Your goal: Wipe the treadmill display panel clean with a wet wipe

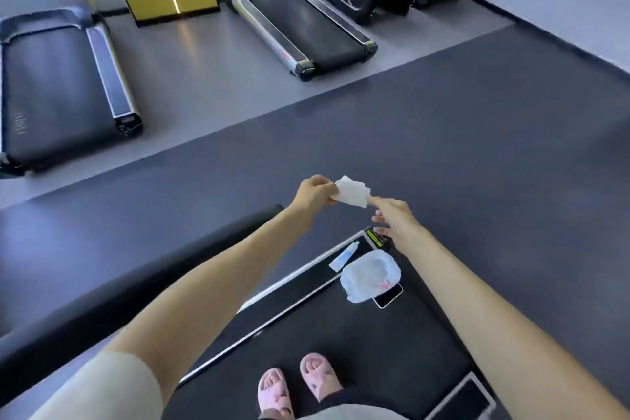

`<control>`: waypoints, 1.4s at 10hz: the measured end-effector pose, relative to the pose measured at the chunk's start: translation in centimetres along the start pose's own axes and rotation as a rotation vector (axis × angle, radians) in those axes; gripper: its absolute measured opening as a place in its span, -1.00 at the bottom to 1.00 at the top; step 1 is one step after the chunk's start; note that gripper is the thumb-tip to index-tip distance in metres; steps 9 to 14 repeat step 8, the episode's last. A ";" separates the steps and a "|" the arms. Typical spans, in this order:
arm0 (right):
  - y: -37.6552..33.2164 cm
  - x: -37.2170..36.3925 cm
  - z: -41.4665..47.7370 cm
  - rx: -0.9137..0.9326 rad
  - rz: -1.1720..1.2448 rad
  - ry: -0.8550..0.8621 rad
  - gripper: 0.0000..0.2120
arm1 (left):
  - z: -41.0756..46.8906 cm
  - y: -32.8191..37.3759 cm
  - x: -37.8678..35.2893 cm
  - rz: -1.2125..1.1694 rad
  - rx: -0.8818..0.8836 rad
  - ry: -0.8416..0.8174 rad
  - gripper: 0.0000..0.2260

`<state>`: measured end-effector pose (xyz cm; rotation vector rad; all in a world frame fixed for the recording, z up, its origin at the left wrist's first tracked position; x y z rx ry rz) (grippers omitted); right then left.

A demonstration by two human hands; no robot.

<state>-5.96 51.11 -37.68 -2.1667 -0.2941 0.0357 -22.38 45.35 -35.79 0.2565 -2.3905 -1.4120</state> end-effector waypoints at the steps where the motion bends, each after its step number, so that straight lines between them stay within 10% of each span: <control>1: 2.8 3.2 0.8 -0.097 0.064 0.063 -0.87 | 0.5 -1.5 -4.8 -0.016 0.057 -0.093 -0.83; 6: 9.8 12.5 16.4 -0.345 -0.131 0.032 -0.96 | 10.6 -12.6 -20.3 0.135 0.446 -0.135 -0.88; 8: 13.8 14.5 22.9 -0.545 -0.401 0.009 -0.40 | 15.7 -18.0 -24.5 0.415 0.560 -0.149 -0.60; 14: 13.8 14.5 22.9 -0.545 -0.401 0.009 -0.40 | 15.7 -18.0 -24.5 0.415 0.560 -0.149 -0.60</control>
Point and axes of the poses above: each hand's wrist, its own z-axis towards the middle knuckle, its own x-axis out of the back of the hand, y = z × x, the point moved 5 cm from there along z, towards the middle knuckle, and after that the axes turned 11 degrees about z, right-handed, at the moved point
